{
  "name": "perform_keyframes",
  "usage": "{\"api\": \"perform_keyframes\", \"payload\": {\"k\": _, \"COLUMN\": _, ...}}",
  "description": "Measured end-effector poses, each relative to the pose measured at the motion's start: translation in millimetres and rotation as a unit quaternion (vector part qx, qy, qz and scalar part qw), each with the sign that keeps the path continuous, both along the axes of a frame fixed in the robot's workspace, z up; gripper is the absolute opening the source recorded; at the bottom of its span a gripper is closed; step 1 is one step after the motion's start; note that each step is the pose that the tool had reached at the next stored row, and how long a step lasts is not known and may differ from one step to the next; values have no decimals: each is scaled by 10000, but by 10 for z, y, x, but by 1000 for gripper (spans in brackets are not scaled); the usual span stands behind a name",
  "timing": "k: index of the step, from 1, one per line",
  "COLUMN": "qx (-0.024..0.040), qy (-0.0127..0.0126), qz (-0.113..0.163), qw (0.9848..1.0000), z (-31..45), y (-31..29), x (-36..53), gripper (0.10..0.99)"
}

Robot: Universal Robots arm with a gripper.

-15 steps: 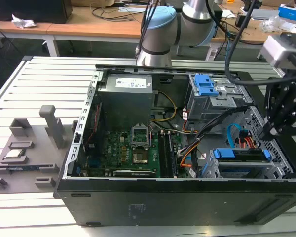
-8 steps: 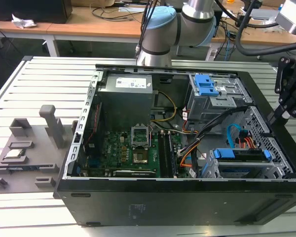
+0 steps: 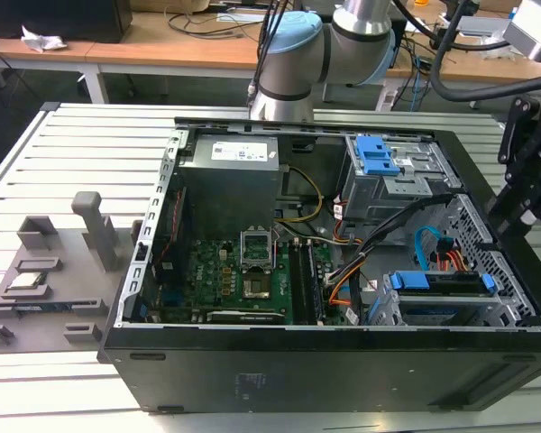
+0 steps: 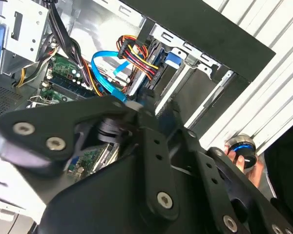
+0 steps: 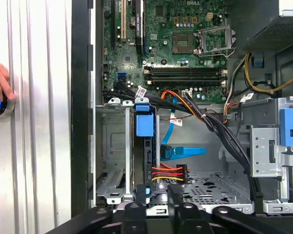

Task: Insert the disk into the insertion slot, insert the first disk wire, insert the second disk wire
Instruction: 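Insert the second disk wire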

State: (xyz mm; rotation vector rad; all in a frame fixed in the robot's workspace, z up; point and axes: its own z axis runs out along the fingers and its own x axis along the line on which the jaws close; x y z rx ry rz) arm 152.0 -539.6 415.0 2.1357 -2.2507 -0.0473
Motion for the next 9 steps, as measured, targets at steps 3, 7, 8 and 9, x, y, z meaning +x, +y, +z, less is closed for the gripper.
{"api": "perform_keyframes", "payload": {"k": 3, "qx": -2, "qy": 0, "qz": 0, "qw": 10000, "z": -21, "y": 4, "x": -8, "gripper": 361}}
{"api": "perform_keyframes", "payload": {"k": 7, "qx": -1, "qy": 0, "qz": -1, "qw": 10000, "z": -120, "y": 27, "x": -70, "gripper": 361}}
{"api": "perform_keyframes", "payload": {"k": 8, "qx": 0, "qy": 0, "qz": 0, "qw": 10000, "z": -138, "y": 31, "x": -86, "gripper": 361}}
{"api": "perform_keyframes", "payload": {"k": 9, "qx": 0, "qy": 0, "qz": 0, "qw": 10000, "z": -164, "y": 36, "x": -110, "gripper": 361}}
